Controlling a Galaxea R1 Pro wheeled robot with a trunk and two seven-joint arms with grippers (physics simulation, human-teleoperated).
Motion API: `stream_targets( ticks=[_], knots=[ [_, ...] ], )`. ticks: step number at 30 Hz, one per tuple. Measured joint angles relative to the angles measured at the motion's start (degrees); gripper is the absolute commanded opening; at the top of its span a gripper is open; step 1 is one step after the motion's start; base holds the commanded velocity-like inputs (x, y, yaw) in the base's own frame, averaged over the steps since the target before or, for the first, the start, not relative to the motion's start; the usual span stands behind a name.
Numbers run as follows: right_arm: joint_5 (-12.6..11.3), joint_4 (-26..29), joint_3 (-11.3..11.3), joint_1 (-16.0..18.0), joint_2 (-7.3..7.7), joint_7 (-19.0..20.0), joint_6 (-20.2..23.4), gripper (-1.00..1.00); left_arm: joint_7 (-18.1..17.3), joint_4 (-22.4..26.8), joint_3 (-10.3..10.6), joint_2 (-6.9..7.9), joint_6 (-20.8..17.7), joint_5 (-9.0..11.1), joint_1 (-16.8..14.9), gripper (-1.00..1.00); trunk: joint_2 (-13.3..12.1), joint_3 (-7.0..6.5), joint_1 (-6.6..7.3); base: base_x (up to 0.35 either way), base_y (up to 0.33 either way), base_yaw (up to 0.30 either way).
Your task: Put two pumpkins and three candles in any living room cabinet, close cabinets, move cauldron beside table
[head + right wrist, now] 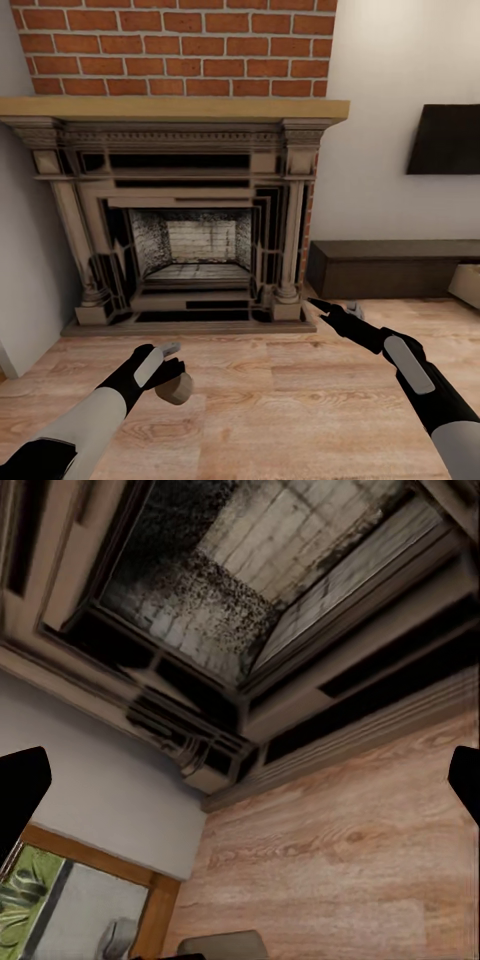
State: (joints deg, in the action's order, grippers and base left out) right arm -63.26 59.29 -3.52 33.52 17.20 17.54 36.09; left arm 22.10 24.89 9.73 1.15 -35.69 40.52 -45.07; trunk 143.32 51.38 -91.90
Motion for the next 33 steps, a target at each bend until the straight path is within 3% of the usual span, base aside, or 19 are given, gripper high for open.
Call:
stream_targets(
  ticks=[10,33],
  knots=[
    [-1.66,-1.97,1.4,0.0,-0.09,0.02,-0.01,1.0,0.0,0.0,0.0,0.0,0.0,-0.02,0.0,-1.0,0.0,0.4,0.0,0.0,0.0,-0.262],
    [-1.77,-2.31,1.64,0.0,-0.04,0.02,0.08,1.0,0.17,0.0,0.22,-0.2,0.0,-0.09,0.0,-1.0,0.0,1.31,0.0,0.0,0.0,-0.262]
  ],
)
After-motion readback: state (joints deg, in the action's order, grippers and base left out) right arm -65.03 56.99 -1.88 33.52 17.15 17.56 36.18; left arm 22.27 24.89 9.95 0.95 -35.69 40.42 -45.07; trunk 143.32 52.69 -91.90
